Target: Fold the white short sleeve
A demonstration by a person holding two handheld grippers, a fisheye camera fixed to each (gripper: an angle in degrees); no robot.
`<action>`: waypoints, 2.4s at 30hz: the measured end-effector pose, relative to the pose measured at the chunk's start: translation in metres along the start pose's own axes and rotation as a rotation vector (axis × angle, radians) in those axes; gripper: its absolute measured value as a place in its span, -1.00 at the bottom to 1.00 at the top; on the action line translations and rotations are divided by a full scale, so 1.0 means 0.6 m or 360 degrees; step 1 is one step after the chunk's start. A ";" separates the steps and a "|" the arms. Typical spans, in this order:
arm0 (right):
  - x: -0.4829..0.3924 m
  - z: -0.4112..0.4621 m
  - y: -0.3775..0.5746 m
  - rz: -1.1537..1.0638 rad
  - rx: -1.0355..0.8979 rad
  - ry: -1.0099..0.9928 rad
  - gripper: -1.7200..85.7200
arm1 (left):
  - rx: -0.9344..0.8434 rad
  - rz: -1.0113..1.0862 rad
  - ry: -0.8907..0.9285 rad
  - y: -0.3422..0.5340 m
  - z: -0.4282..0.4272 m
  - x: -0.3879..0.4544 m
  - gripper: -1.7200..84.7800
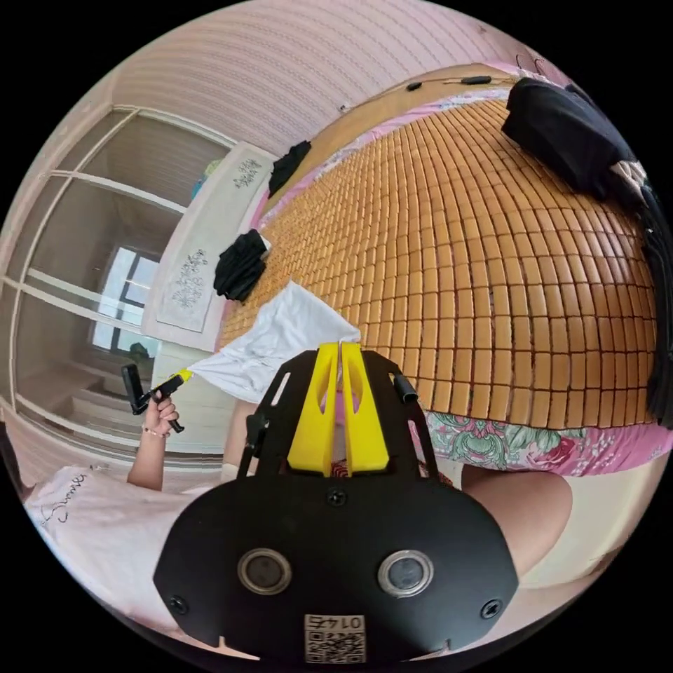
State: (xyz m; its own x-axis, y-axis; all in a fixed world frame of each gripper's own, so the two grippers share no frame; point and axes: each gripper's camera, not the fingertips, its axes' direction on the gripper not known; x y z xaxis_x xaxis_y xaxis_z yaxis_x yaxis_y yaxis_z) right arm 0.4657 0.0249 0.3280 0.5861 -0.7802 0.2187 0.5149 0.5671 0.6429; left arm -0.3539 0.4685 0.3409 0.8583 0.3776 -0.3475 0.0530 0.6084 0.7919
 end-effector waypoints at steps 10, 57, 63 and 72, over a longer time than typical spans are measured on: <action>-0.235 -0.426 -0.044 -0.0749 0.0862 -0.0426 -0.96 | 0.1120 0.0379 0.0191 -0.043 -0.378 0.153 -0.98; -0.411 -0.556 -0.282 -0.0932 0.1042 0.0245 -0.96 | 0.1272 0.0129 0.0261 -0.378 -0.393 0.128 -0.98; -0.318 -0.449 -0.194 -0.0974 0.0868 0.0194 -0.96 | 0.0968 0.0095 0.0143 -0.314 -0.266 0.049 -0.98; -0.034 -0.149 -0.020 -0.0282 0.0196 0.0368 -0.96 | 0.0143 -0.0150 -0.0004 -0.151 0.059 -0.103 -0.98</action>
State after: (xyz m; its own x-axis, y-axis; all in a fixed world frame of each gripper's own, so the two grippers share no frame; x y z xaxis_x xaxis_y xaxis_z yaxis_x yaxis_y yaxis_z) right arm 0.5037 0.0578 0.2503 0.6279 -0.7753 -0.0684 0.5505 0.3803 0.7432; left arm -0.3940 0.3654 0.3084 0.8486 0.3199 -0.4214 0.1790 0.5759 0.7977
